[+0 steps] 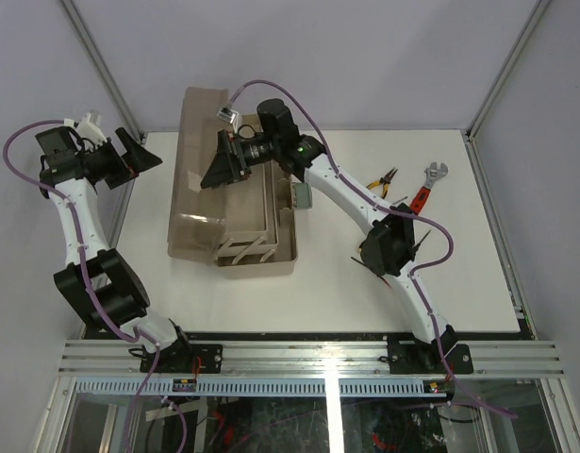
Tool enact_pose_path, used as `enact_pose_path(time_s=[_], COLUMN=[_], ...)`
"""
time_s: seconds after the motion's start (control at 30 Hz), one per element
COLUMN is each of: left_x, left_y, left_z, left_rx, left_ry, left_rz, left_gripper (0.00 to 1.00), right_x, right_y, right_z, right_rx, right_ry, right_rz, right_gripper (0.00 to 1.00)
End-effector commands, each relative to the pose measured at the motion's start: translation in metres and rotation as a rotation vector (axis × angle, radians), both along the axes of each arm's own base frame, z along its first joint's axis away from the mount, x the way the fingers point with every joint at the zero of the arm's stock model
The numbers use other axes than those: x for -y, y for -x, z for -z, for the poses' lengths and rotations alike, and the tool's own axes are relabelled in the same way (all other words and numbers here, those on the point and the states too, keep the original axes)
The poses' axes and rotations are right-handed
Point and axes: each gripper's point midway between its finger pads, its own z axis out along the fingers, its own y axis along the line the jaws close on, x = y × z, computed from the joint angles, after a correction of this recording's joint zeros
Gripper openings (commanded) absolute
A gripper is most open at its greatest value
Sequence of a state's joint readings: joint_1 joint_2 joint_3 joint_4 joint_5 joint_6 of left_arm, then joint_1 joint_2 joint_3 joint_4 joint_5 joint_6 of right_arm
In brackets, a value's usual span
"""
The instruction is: Pack the tool kit
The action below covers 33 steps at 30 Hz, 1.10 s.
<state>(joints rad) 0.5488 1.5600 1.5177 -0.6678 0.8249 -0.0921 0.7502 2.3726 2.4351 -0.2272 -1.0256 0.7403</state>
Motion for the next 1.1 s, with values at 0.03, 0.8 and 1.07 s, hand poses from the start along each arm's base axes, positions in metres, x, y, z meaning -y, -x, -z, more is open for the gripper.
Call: enact_pose_path(time_s=[0.03,0.8,1.07], left_x=[0.010,-0.028,-0.042], left_y=[0.007,0.015,0.018], left_z=[-0.015,0.047,0.063], left_rx=[0.048,-0.055,-0.080], left_ry=[-0.020,-0.118,-0.125], left_rz=[0.045,-0.128,-0.154], left_gripper=[0.96,0.96,0.96], right_x=[0.009,0.002,0.000], right_y=[0.037,0.066,0.062], right_z=[-0.078,-0.077,-0.077], right_rx=[0.170,0.074,0.092], right_ry=[-0.178,-0.247,-0.250], right_rz=[-0.099,-0.291,-0.258], right_gripper=[0.98,0.93,0.95])
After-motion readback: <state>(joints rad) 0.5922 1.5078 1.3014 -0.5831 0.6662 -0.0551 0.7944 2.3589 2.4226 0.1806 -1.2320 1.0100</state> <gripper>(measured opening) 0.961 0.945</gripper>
